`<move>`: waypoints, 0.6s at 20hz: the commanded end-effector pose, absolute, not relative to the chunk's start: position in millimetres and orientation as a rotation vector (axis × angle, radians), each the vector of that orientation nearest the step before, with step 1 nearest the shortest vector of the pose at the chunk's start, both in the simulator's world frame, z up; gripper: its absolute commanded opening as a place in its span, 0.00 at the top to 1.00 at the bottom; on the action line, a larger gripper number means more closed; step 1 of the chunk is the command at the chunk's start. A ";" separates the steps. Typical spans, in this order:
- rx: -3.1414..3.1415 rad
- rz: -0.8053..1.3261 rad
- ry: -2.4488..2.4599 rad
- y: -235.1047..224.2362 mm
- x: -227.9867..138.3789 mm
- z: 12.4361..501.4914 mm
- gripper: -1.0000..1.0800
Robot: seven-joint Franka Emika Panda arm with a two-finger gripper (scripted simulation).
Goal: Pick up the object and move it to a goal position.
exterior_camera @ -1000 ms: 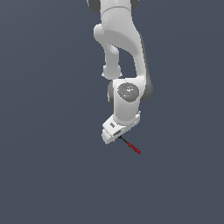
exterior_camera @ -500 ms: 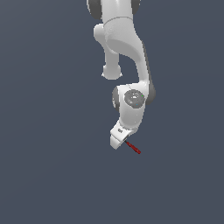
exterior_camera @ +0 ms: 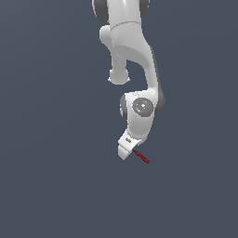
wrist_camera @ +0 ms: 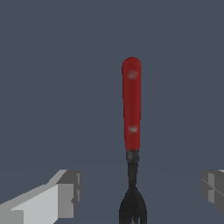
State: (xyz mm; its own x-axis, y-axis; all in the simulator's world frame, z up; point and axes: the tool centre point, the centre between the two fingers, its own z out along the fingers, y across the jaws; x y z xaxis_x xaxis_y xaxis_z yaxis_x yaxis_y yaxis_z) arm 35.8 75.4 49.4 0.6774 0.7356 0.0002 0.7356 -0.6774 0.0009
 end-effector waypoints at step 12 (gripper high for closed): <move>2.874 0.000 1.268 75.8 35.7 6.2 0.04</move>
State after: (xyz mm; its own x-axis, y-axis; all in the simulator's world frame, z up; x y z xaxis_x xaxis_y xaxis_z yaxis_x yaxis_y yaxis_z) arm 35.1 75.2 9.5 0.6739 0.7388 -0.0014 0.7388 -0.6739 0.0002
